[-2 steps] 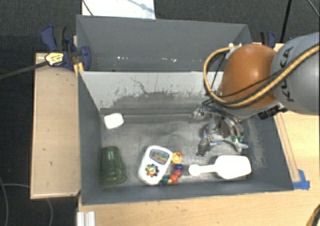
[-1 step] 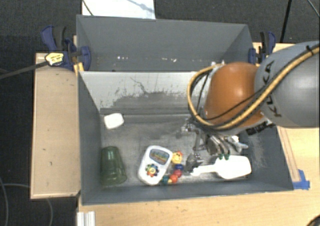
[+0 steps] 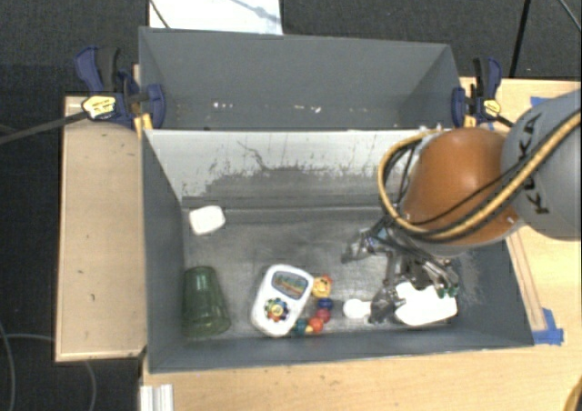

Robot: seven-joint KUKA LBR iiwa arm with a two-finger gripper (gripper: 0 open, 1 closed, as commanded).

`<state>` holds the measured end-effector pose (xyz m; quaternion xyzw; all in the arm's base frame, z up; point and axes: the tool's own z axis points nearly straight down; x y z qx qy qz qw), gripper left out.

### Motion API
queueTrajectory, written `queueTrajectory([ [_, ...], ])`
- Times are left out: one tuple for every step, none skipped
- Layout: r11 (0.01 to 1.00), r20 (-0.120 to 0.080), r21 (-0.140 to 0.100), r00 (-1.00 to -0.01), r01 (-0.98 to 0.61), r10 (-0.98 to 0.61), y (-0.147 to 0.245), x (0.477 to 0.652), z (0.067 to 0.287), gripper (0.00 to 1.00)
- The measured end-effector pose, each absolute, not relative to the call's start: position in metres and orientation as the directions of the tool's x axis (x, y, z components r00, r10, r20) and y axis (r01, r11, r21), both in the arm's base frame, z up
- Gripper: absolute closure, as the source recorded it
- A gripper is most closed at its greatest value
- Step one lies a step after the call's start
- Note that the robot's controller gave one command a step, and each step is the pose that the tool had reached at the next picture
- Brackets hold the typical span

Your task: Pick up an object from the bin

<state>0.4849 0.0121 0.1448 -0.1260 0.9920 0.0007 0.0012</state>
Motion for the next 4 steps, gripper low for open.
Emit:
queueTrajectory([
  [0.987, -0.003, 0.0, -0.987, -0.159, -0.159, -0.039, 0.487, 0.095, 0.0],
  [0.995, -0.011, 0.003, -0.995, -0.101, -0.101, -0.084, 0.5, 0.073, 1.0],
  [0.995, -0.011, 0.003, -0.995, -0.101, -0.1, -0.084, 0.5, 0.073, 1.0],
  [0.995, -0.005, 0.005, -0.995, -0.101, -0.101, -0.083, 0.499, 0.077, 1.0],
])
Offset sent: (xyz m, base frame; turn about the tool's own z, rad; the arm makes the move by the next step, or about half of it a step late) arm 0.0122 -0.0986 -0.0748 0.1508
